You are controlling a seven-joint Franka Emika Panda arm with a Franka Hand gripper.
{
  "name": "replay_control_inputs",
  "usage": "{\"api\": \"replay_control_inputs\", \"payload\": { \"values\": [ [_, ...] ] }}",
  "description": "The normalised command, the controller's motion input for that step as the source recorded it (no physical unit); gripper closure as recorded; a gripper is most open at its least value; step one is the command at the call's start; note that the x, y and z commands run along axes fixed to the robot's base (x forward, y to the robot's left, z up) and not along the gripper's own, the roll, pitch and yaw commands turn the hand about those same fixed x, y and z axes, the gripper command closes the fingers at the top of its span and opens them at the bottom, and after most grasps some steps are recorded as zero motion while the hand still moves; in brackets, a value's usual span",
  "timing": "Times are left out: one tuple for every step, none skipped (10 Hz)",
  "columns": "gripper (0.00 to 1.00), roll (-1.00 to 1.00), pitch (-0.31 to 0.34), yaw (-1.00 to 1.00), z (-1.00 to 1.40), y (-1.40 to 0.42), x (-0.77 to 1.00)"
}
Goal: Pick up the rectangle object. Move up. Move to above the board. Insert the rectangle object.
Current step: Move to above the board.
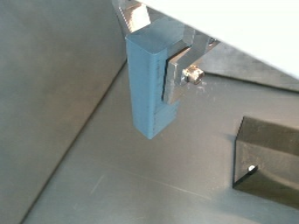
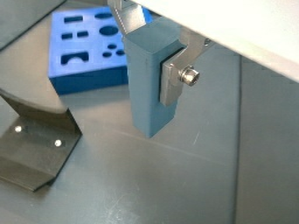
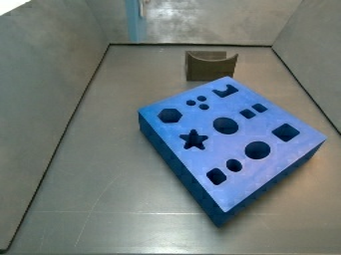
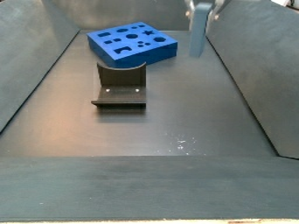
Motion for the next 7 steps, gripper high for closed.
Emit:
{"api": "replay_control_inputs", "payload": {
  "values": [
    [1.0,-0.02,0.024,0.02,1.0,-0.09,-0.13],
    [1.0,-0.02,0.03,0.02,1.0,-0.09,-0.12],
    [1.0,-0.01,0.044,0.02,1.0,-0.08,-0.11],
    [1.0,0.0,0.063,0.02,1.0,-0.08,-0.09],
    [1.0,0.0,0.091,0.02,0.84,-0.06,-0.05],
    [1.0,0.0,0.114,0.02,0.67,-0.04,-0.02],
    [1.0,0.01,0.131,0.02,0.46,-0.03,0.0]
  ]
}}
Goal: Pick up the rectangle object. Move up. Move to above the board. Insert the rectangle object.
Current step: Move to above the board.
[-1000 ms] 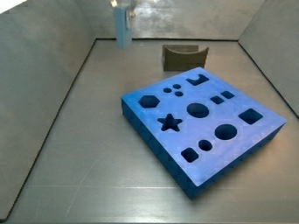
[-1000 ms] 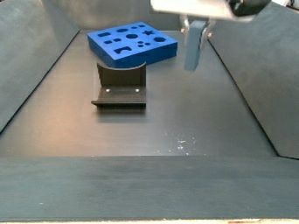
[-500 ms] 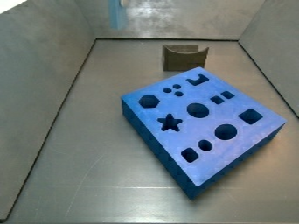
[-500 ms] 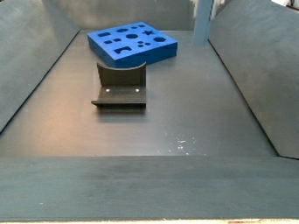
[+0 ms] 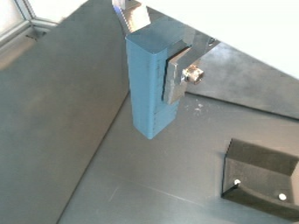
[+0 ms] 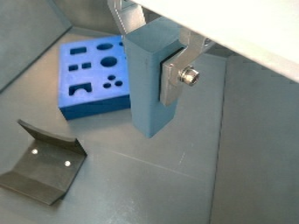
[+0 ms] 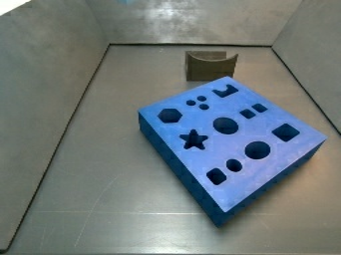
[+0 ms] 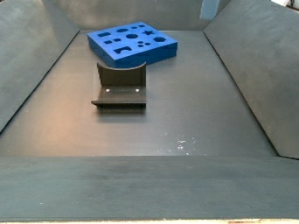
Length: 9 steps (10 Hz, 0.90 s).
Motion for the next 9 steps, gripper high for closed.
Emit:
{"api": "replay_control_inputs", "payload": {
  "values": [
    [1.0,0.01,0.14,0.02,0.3,-0.02,0.01],
    [1.0,0.05,0.142,1.0,-0.3,-1.0,0.41],
    [1.0,0.05,0.138,1.0,-0.34,-1.0,0.41],
    [1.0,0.07,0.167,1.0,-0.34,-1.0,0.45],
    [1.0,0.04,0.188,1.0,-0.34,-1.0,0.45],
    [1.0,0.05,0.183,1.0,-0.34,-1.0,0.45],
    [1.0,0.05,0.175,1.0,-0.34,-1.0,0.45],
    [1.0,0.07,0.139,0.54,-0.34,-1.0,0.46],
    [1.0,0.07,0.09,0.23,-0.35,-1.0,0.49]
  ]
}}
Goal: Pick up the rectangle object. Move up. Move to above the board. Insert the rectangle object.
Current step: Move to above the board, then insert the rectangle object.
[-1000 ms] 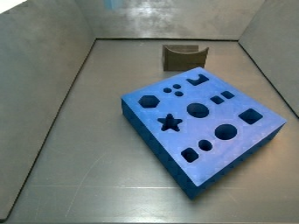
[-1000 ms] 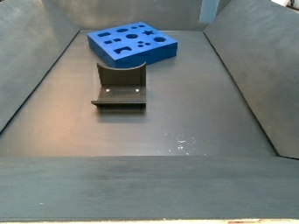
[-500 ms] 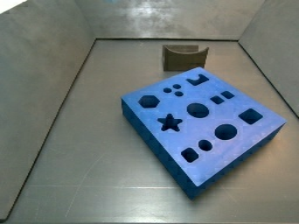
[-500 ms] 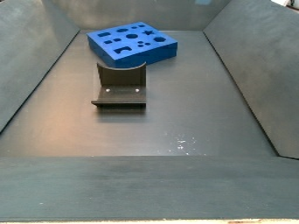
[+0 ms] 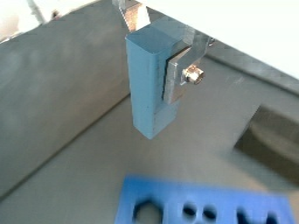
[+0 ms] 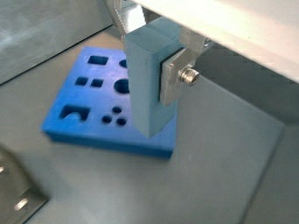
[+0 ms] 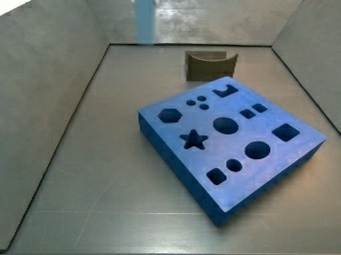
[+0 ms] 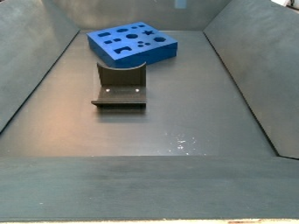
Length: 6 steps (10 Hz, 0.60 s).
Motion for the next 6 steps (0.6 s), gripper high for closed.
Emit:
{"api": "replay_control_inputs", "payload": {
  "values": [
    [1.0,0.09,0.061,0.1,-0.35,-1.0,0.52],
    [1.0,0.11,0.027,0.05,-0.28,-0.8,0.43],
    [1.0,0.11,0.004,0.03,-0.16,-0.46,0.26],
    [1.0,0.09,0.0,0.02,-0.09,-0.27,0.15],
    [1.0,0.0,0.0,0.0,0.0,0.0,0.04],
    [1.0,0.0,0.0,-0.43,0.0,-0.02,0.35]
  ]
}}
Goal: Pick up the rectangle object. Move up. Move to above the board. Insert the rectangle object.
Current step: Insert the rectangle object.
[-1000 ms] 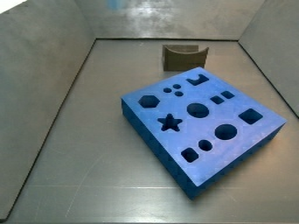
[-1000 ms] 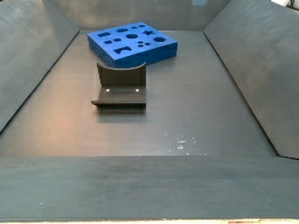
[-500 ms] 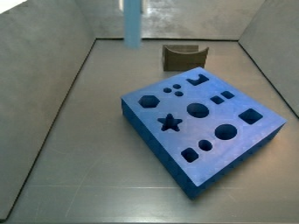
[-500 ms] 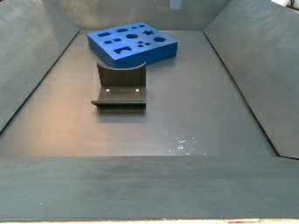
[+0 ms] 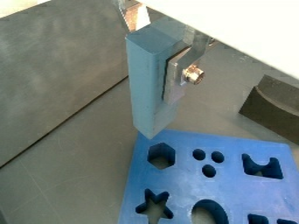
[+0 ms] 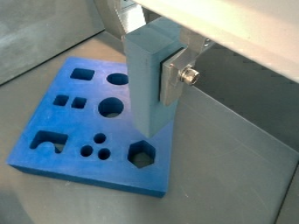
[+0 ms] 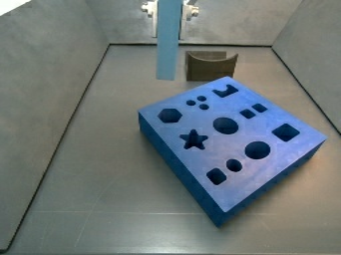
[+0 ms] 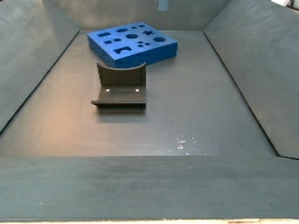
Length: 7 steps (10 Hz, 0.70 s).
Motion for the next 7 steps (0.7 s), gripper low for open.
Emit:
{"api": "replay_control_inputs", "payload": {
  "values": [
    [1.0,0.0,0.0,-1.0,0.0,-0.02,0.0],
    [1.0,0.0,-0.003,-1.0,0.0,0.0,0.0],
    [1.0,0.0,-0.009,-1.0,0.0,0.0,0.0],
    [1.0,0.0,-0.006,-0.99,-0.03,-0.03,0.0],
    [1.0,0.0,-0.017,-1.0,-0.06,-0.05,0.0],
    [1.0,0.0,-0.006,-1.0,-0.11,-0.05,0.0],
    [1.0,0.0,0.0,-1.0,-0.16,-0.07,0.0]
  ]
}}
